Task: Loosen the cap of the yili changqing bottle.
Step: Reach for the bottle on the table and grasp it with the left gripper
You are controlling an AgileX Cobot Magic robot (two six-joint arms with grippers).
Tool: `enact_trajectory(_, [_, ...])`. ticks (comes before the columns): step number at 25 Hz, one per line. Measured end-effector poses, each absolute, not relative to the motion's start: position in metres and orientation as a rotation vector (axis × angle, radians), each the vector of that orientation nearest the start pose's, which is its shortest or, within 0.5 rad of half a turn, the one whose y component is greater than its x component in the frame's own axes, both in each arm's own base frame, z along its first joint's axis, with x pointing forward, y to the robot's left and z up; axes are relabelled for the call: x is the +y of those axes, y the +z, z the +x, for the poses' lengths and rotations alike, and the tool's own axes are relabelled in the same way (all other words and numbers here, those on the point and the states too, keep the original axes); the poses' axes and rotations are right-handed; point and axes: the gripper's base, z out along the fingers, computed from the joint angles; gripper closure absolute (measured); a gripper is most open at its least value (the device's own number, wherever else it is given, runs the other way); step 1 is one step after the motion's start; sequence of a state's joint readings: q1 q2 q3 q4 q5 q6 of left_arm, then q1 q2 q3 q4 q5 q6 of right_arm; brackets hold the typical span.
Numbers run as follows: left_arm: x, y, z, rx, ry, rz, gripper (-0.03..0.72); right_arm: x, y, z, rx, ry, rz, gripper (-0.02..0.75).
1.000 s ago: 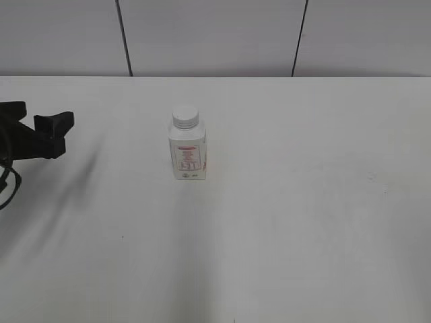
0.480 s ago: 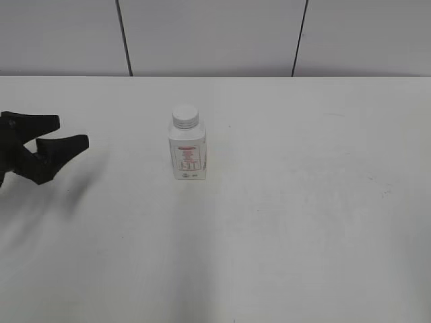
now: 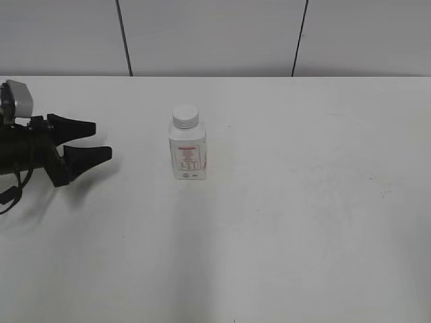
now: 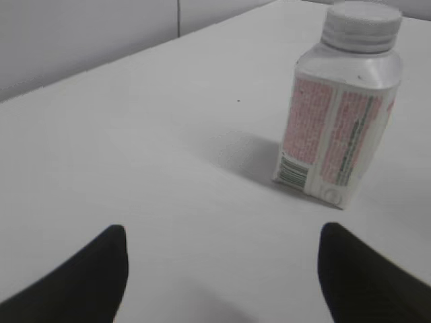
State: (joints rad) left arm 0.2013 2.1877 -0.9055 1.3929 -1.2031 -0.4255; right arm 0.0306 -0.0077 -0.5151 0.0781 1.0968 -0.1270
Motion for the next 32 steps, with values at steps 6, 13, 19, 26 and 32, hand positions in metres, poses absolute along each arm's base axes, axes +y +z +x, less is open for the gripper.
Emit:
enact_trajectory(6, [-0.044,0.066,0.361,1.675,-0.895,1.036,0.155,0.006,0.279,-0.010,2.048,0.034,-0.168,0.150])
enact_trajectory(13, [-0.081,0.076,0.374,1.580,-0.914,1.147,0.155,0.006,0.279,-0.010,2.048,0.034,-0.168,0.150])
enact_trajectory(19, [-0.100,0.068,0.372,1.564,-0.956,1.188,0.151,0.006,0.279,-0.010,2.048,0.034,-0.168,0.150])
enact_trajectory(26, [-0.105,0.065,0.386,1.528,-0.940,1.210,0.151,0.006,0.279,-0.010,2.048,0.034,-0.168,0.150])
enact_trajectory(32, [-0.115,0.060,0.387,1.516,-0.967,1.237,0.148,0.006,0.279,-0.010,2.048,0.034,-0.168,0.150])
